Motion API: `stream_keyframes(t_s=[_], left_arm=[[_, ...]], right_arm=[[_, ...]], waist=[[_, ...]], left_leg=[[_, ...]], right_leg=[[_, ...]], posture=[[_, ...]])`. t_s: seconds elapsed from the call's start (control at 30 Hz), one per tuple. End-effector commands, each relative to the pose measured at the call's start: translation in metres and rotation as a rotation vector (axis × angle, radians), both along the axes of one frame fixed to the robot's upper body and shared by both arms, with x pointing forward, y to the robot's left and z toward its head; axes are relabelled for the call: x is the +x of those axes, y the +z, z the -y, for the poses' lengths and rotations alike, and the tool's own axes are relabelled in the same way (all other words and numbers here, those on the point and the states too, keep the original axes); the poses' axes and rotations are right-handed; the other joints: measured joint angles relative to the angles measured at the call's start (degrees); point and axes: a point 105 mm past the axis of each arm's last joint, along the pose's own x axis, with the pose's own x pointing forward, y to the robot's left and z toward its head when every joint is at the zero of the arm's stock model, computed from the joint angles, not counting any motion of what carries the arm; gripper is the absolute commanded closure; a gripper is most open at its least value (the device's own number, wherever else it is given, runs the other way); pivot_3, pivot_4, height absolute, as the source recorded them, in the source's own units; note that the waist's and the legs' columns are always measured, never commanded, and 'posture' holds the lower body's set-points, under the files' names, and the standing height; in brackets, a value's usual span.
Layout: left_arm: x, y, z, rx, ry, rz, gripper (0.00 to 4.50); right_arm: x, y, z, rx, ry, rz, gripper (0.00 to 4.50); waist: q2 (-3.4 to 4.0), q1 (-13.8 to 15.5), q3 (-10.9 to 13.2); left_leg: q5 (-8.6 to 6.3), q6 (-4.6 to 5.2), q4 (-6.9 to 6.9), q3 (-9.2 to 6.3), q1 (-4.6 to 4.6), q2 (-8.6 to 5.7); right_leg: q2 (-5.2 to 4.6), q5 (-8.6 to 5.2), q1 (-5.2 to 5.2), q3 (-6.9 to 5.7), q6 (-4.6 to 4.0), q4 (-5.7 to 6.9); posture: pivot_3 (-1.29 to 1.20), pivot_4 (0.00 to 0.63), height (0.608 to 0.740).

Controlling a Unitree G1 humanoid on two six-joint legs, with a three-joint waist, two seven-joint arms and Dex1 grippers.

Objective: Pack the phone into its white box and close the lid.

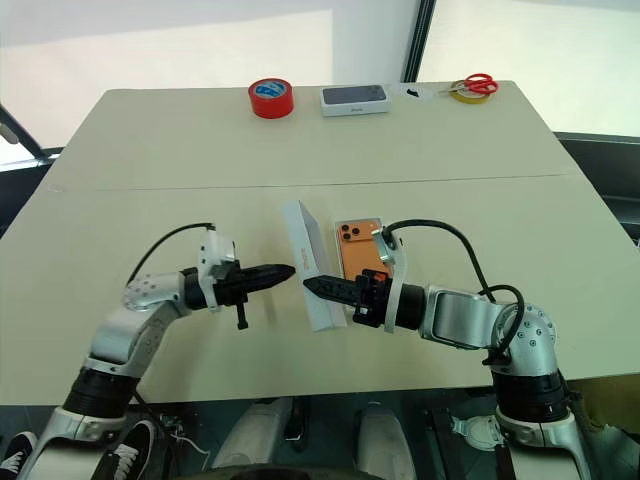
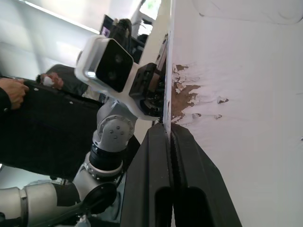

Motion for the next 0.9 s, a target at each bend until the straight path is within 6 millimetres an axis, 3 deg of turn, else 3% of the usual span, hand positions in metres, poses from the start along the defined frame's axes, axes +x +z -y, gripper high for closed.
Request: stream_keyframes(t_s=[0.03,0.5,0.53,0.63,0.73,0.9], left_arm=[[-0.001,0.007,0.011,-0.009,-0.023,0.049,4.44],[0.015,-0.009,0.043,-0.030,-0.029,0.031,4.44],[0.017,-0.008,0.048,-0.035,-0.033,0.038,4.50],[0.019,-0.007,0.057,-0.051,-0.042,0.036,4.50],[0.022,-0.004,0.066,-0.068,-0.057,0.032,4.50],[0.024,0.002,0.079,-0.095,-0.075,0.042,4.50]], right_arm=[[0.005,0.009,-0.001,0.033,-0.008,0.006,4.50],[0.030,-0.010,0.011,-0.012,-0.109,-0.033,4.50],[0.030,-0.009,0.011,-0.007,-0.109,-0.028,3.89],[0.032,-0.012,0.014,-0.020,-0.117,-0.020,2.62],[0.038,-0.014,0.028,-0.050,-0.149,-0.013,1.16],[0.051,0.004,0.059,-0.106,-0.231,0.103,1.16]], waist=[[0.00,-0.04,0.00],[-0.04,0.16,-0.02],[-0.04,0.24,-0.03],[-0.04,0.75,-0.02],[-0.06,1.45,-0.02],[-0.06,1.38,-0.01]], left_leg=[[0.00,0.01,0.00,0.00,0.00,0.00],[-0.01,0.06,0.05,0.00,0.01,0.00],[-0.02,0.06,0.06,0.00,0.00,0.00],[-0.03,0.10,0.11,0.00,-0.01,-0.01],[-0.04,0.11,0.15,0.00,-0.02,-0.01],[-0.18,0.31,0.50,0.00,-0.16,-0.01]], right_leg=[[0.00,0.00,0.00,0.00,-0.01,0.00],[0.00,0.03,0.05,-0.03,0.06,-0.01],[0.00,0.03,0.06,-0.04,0.06,-0.01],[-0.01,0.04,0.08,-0.05,0.07,-0.01],[-0.01,0.04,0.08,-0.06,0.07,-0.01],[-0.01,0.04,0.13,-0.11,0.08,0.00]], posture=[[0.00,0.150,0.738],[0.00,0.150,0.738],[0.00,0.150,0.738],[0.00,0.150,0.738],[0.00,0.150,0.738],[0.00,0.150,0.738]])
